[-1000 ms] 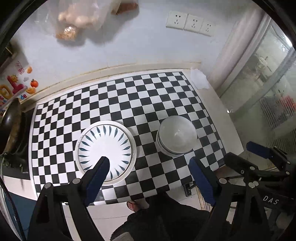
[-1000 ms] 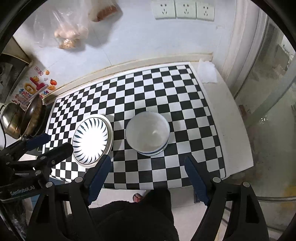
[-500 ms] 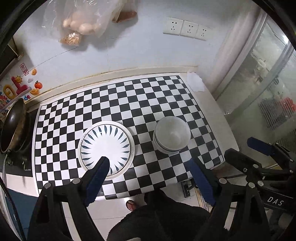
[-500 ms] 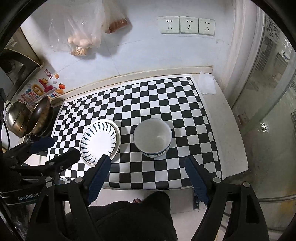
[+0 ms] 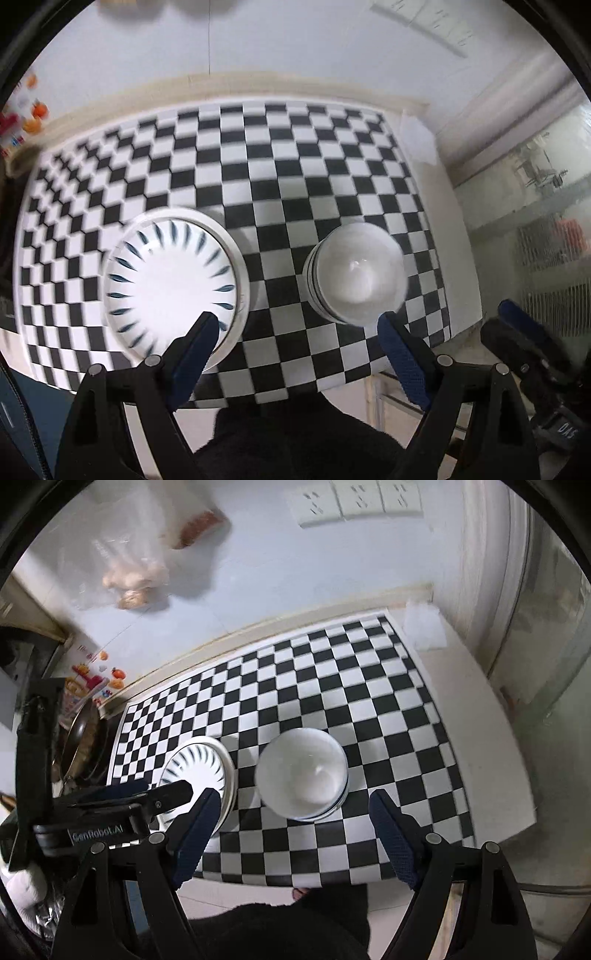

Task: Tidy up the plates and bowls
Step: 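Grip the bowl stack rim with both grippers, then lift the bowl stack and carry it over the plate stack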

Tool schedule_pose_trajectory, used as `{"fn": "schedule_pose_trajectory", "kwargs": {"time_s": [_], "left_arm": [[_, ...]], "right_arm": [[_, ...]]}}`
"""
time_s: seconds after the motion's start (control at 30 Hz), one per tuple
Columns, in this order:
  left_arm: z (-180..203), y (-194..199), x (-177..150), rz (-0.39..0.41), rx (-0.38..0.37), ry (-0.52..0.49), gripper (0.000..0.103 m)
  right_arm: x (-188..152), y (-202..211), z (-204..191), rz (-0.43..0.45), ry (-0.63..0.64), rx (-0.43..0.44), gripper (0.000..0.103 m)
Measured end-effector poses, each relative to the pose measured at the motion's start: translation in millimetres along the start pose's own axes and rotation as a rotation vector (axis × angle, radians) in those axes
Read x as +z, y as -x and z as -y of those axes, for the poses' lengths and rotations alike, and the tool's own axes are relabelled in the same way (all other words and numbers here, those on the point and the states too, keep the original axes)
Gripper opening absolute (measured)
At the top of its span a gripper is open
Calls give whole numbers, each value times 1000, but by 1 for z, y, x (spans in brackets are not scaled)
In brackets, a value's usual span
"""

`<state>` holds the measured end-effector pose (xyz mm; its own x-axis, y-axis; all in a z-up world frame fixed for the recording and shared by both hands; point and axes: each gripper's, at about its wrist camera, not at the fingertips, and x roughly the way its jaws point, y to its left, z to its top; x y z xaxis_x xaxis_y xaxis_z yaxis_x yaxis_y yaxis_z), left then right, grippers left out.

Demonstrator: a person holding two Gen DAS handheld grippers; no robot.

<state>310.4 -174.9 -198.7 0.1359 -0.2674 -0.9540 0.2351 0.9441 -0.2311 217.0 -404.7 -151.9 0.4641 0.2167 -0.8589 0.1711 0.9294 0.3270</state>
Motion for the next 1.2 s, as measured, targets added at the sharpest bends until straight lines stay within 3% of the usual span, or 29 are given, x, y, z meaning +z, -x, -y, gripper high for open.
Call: {"fn": "schedule_pose_trajectory", "kwargs": {"time_s": [0.3, 0.53, 0.6, 0.73, 0.9, 1.0, 1.03, 1.1, 1.2], "left_arm": [[-15, -100, 36, -207, -98, 115, 86], [-10, -144, 51, -300, -152, 127, 86], [-12, -152, 53, -307, -145, 135, 85], [-10, -173, 57, -353, -167, 128, 63], [-5, -185, 56, -375, -230, 102, 61], [-3, -187, 58, -363, -280, 78, 52], [-3, -187, 59, -362, -293, 75, 52], [2, -187, 58, -348, -284, 45, 53], [3, -184, 56, -327, -275, 27, 52]], "right_arm": [[3, -120, 69, -214, -179, 63, 85], [-5, -183, 101, -316, -306, 203, 85], [-5, -195, 106, -328, -335, 245, 85], [-1, -215, 105, -334, -334, 308, 80], [1, -239, 103, -368, -321, 332, 70], [2, -252, 106, -381, -322, 337, 64], [1, -257, 110, -387, -339, 350, 58], [-1, -263, 118, -399, -345, 341, 48], [-3, -269, 126, -391, -338, 338, 48]]}}
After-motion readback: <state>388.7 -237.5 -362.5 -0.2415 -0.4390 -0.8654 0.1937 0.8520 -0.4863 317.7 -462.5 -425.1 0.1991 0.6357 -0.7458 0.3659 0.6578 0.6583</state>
